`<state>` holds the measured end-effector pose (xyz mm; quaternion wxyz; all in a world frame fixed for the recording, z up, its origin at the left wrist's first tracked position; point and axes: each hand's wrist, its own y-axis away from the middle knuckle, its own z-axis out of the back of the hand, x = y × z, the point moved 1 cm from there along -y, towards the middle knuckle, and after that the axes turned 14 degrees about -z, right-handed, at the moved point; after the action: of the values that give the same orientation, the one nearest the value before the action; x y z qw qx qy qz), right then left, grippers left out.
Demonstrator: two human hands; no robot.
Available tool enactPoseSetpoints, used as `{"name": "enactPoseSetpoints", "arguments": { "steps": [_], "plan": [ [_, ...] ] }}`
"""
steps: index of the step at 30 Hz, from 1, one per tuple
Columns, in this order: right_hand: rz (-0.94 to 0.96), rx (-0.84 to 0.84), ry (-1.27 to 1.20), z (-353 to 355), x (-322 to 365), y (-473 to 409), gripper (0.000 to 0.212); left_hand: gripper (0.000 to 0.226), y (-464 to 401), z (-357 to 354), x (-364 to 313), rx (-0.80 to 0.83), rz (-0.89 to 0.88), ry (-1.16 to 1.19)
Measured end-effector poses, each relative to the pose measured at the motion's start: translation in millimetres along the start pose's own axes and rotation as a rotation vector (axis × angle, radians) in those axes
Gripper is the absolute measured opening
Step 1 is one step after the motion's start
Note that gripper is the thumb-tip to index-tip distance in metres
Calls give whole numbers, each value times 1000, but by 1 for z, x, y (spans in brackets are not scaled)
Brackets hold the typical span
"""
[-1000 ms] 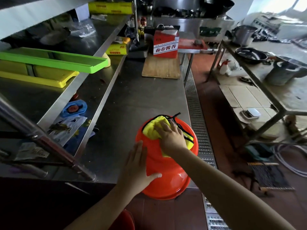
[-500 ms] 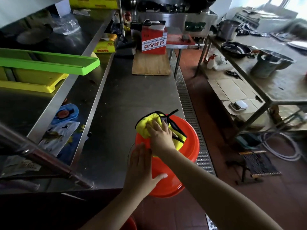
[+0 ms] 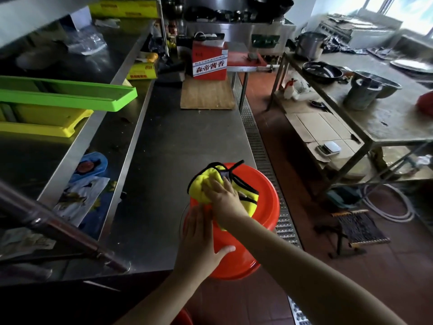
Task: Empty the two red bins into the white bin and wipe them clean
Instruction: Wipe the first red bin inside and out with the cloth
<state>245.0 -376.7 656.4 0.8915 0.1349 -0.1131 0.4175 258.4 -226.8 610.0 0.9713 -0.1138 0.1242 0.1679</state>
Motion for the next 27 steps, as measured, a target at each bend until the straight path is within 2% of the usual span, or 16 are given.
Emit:
{"name": "enactPoseSetpoints", "arguments": {
  "steps": [3,5,8,10,13,16,18,22,24,27],
  "plan": [
    [-13,-1,153,13,-26,-1,76,118,0,1,1,-9,-22,-36],
    [-147,-24,230,34,-59,0,74,117,0,0,2,-16,-50,-62],
    [-327,-76,180,49,-79,7,65,119,0,0,2,-20,-51,-53],
    [-320,-90,166,39,-56,13,60,119,-1,-1,2,-14,-44,-33],
    [-167,-64,88,12,-11,21,59,120,-1,-3,2,-10,-16,-7],
    [-29,3,70,9,-7,27,60,120,2,-4,3,-5,-11,-4],
    [-50,-1,141,23,-29,27,64,118,2,-5,3,-15,-29,-18],
    [-311,-46,203,51,-72,26,69,117,1,-4,4,-25,-53,-30],
    [-312,-54,212,51,-67,26,63,117,2,-4,4,-20,-48,-33],
    [-218,-73,216,44,-50,25,55,117,3,-3,3,-8,-29,-37]
  ]
}}
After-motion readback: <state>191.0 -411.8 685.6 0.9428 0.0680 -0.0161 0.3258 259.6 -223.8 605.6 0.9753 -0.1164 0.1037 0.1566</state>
